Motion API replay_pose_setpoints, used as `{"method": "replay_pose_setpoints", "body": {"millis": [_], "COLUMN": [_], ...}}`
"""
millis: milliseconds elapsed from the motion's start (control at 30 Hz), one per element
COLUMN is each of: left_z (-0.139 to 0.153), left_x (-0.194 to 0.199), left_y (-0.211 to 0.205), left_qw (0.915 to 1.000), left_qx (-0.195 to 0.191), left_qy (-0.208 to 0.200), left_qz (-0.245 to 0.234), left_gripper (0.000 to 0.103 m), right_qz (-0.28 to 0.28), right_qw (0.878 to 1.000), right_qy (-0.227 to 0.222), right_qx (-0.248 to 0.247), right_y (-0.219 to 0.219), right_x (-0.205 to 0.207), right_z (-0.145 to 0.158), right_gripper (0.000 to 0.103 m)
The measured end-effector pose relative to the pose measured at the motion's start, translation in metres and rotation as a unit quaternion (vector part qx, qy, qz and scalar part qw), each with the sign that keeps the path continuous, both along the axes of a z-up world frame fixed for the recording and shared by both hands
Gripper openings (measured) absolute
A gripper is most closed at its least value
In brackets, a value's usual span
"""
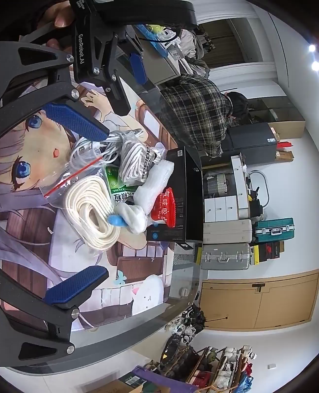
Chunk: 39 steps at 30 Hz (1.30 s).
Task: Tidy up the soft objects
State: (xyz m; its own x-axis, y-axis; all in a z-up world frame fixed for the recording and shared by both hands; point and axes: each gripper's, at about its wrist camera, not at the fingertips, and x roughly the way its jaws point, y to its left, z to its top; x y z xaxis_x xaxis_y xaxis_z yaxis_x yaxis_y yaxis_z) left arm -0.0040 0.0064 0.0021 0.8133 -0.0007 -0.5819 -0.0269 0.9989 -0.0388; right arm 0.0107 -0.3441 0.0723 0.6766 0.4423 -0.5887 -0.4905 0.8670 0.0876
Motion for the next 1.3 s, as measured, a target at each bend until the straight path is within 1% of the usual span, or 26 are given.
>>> {"method": "replay_pose_setpoints", "body": {"millis": [1067, 1300], "left_z": [-0.006, -0.006], "left_x": [0.009, 0.009], "left_y": [0.007, 0.007], "left_qw": [1.0000, 1.0000], "left_qx": [0.004, 0.000], "left_qy": [0.008, -0.003], "left_qz": [0.000, -0.005], "left_gripper": [0.103, 0.103], "right_qz": [-0.007, -0.007], "right_qw": [1.000, 1.000], "right_qy": [0.007, 0.006], "right_qx": [-0.007, -0.006], "right_y": [0.003, 0.003], "right_x": [0.005, 0.006], "right_z": [-0.004, -0.006], "right_gripper": [0.103, 0.103]}}
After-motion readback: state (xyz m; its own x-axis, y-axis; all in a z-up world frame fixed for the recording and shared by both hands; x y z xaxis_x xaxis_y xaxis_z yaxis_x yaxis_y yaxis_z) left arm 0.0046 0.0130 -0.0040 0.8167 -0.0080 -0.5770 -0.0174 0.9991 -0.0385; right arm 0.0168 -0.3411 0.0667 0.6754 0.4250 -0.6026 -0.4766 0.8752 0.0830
